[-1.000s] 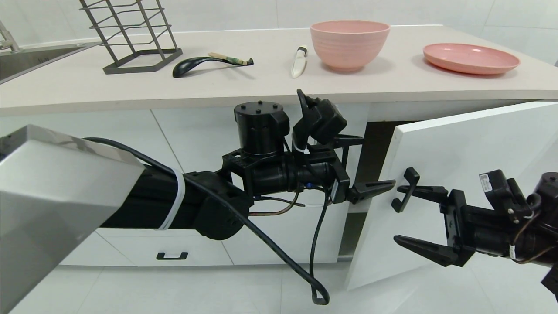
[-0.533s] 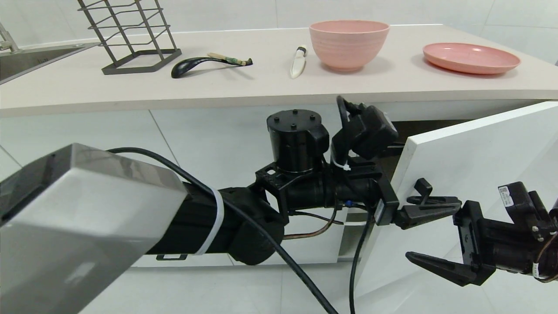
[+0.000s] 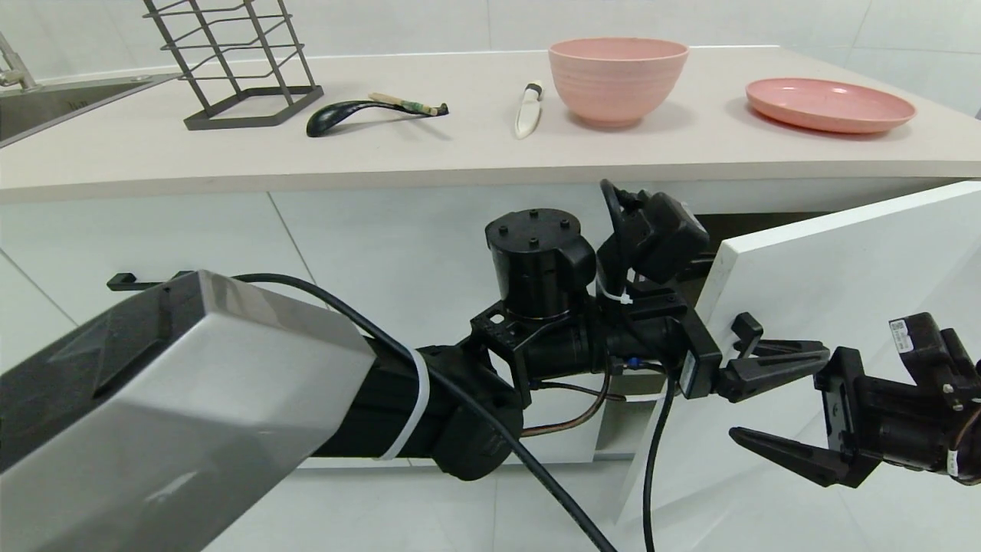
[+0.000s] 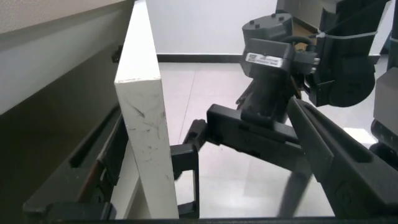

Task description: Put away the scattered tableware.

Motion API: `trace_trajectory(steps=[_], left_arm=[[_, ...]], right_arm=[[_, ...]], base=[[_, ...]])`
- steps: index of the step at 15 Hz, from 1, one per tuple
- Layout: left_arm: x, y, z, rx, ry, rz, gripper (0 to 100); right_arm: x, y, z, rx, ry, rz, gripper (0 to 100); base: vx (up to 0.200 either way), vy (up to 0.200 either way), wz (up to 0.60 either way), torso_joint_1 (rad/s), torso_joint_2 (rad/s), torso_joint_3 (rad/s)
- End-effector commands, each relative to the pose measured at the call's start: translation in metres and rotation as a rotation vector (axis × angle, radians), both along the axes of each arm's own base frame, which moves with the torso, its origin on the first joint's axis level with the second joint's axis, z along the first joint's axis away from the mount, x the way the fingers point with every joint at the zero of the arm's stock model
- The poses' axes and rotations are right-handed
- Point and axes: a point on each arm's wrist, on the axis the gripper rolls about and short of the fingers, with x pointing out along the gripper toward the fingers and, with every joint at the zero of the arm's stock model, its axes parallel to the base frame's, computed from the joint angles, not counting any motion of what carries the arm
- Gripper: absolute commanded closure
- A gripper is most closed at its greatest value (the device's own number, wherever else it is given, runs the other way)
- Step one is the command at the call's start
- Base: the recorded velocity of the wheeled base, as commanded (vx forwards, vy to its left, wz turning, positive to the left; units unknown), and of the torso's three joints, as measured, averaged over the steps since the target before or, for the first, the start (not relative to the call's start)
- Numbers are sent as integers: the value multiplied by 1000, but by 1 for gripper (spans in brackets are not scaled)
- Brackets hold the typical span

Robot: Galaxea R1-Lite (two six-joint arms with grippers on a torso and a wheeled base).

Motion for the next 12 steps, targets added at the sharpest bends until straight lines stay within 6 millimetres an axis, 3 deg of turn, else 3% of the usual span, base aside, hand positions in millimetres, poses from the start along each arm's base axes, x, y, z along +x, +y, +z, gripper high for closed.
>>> trace_trajectory(steps=[1,3,6,9,12], left_arm=[[-1,-2,-3,11,8,-15,0],[0,-2,-4,12,9,-15,0],[1,-14,-3,-12,-2,0,0],[-4,-31,-6,-37,55,46,0],[-6,-31,-2,-54,55,111,0]], right_arm=[[7,-11,-5,-1,21,-60,0],[8,-13,-7,-4,22,-71,0],[-8,-15,7,-3,-34,-107,0],[-64,-19,17,2,-87,-209,0],[-104,-27,35,10,-239,-297,0]], base=[[0,0,0,0,0,0],[0,0,0,0,0,0],[0,0,0,0,0,0],[0,0,0,0,0,0],[0,0,0,0,0,0]])
